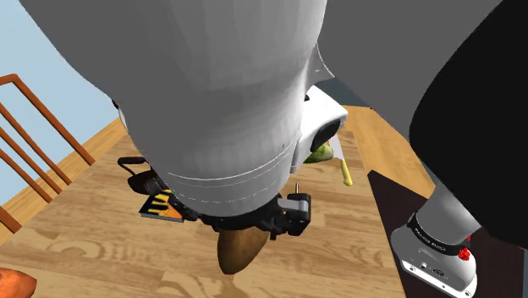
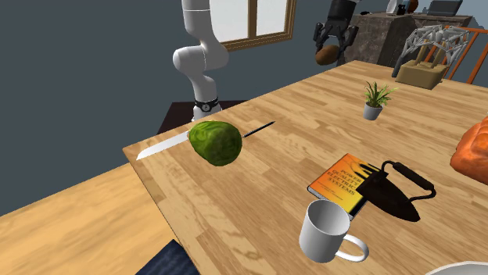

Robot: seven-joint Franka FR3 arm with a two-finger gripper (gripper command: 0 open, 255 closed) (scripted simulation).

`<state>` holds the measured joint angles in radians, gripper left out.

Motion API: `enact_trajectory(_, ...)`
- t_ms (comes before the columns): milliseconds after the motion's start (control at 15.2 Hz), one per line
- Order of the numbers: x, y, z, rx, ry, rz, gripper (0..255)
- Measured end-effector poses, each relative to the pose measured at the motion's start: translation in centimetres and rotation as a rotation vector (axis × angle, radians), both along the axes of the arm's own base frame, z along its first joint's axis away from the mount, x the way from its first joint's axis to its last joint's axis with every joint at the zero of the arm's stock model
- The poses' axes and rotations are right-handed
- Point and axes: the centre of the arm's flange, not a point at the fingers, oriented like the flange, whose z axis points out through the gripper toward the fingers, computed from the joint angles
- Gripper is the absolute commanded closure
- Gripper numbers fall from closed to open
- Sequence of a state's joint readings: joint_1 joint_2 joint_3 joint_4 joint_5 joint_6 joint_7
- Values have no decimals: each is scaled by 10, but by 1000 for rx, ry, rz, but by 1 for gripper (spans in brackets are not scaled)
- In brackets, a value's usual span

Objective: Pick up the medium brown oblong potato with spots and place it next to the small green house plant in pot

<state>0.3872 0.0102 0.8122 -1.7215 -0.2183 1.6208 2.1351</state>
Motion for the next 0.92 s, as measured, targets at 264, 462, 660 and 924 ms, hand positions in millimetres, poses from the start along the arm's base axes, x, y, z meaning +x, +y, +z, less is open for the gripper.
enact_trajectory(264, -42, 27, 1, 0, -1, 0, 255)
enact_trajectory(462, -74, 51, 1, 0, 0, 0, 255)
enact_trajectory(660, -113, 72, 3, 0, 0, 0, 255)
enact_trajectory(924, -151, 102, 2, 1, 0, 0, 255)
